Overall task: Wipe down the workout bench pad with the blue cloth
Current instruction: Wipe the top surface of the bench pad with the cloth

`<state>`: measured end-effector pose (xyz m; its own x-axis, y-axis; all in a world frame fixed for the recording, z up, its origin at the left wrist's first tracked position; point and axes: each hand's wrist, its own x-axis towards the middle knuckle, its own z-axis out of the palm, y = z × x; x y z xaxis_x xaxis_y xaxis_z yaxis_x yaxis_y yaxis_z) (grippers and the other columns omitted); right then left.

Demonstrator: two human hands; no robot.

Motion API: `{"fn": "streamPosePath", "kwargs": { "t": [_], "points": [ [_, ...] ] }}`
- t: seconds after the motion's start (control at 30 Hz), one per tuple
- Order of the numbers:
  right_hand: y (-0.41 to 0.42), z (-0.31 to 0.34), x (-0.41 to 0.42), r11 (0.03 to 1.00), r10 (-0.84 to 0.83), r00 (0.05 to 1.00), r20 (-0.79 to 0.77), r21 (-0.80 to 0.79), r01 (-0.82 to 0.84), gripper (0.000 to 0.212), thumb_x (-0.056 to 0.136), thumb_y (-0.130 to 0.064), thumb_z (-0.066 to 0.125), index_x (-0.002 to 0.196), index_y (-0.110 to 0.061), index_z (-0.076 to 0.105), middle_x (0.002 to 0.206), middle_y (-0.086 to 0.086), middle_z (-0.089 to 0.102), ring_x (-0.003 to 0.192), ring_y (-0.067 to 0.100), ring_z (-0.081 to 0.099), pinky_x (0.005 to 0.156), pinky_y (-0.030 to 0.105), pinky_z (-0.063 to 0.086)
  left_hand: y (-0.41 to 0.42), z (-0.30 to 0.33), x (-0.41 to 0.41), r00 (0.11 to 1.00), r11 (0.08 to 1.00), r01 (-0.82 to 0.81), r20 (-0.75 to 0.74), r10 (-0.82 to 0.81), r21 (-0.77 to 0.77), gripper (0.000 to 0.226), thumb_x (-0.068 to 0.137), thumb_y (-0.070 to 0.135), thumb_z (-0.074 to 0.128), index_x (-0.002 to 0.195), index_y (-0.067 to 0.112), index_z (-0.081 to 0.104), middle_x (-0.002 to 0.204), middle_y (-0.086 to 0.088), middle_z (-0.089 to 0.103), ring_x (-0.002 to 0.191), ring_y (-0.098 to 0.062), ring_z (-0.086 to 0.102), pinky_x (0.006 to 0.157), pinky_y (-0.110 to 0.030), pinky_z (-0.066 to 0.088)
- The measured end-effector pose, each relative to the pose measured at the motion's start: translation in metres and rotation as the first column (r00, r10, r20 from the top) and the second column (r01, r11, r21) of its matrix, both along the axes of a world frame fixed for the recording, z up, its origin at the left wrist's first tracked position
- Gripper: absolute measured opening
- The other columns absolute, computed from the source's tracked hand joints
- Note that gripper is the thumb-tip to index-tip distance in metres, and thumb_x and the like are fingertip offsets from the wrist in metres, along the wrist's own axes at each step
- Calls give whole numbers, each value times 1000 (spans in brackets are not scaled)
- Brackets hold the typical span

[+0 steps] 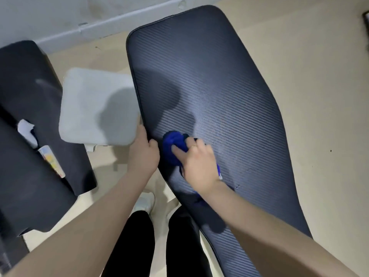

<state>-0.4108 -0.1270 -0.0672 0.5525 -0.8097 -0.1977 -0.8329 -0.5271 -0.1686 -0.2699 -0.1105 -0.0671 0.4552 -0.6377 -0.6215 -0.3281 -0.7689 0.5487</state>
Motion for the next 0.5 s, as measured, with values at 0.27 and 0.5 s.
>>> {"fn": "streamPosePath", "kwargs": {
  "t": [0.27,0.5],
  "points": [
    [-61,0,5,945,-323,941,-99,20,326,32,77,-8,57,107,-18,59,98,16,53,85,35,52,64,36,28,8,-1,19,992,998,-47,-119,43,-35,48,95,19,31,141,33,38,123,-8,37,113,-28,49,105,-37,39],
    [43,3,35,981,192,981,-24,-2,-192,38,67,-16,46,92,-33,70,91,7,66,73,26,59,63,29,46,15,10,25,912,996,-73,-408,45,-52,46,93,23,28,124,48,49,120,6,63,108,-16,58,95,-29,44]
  ]
}}
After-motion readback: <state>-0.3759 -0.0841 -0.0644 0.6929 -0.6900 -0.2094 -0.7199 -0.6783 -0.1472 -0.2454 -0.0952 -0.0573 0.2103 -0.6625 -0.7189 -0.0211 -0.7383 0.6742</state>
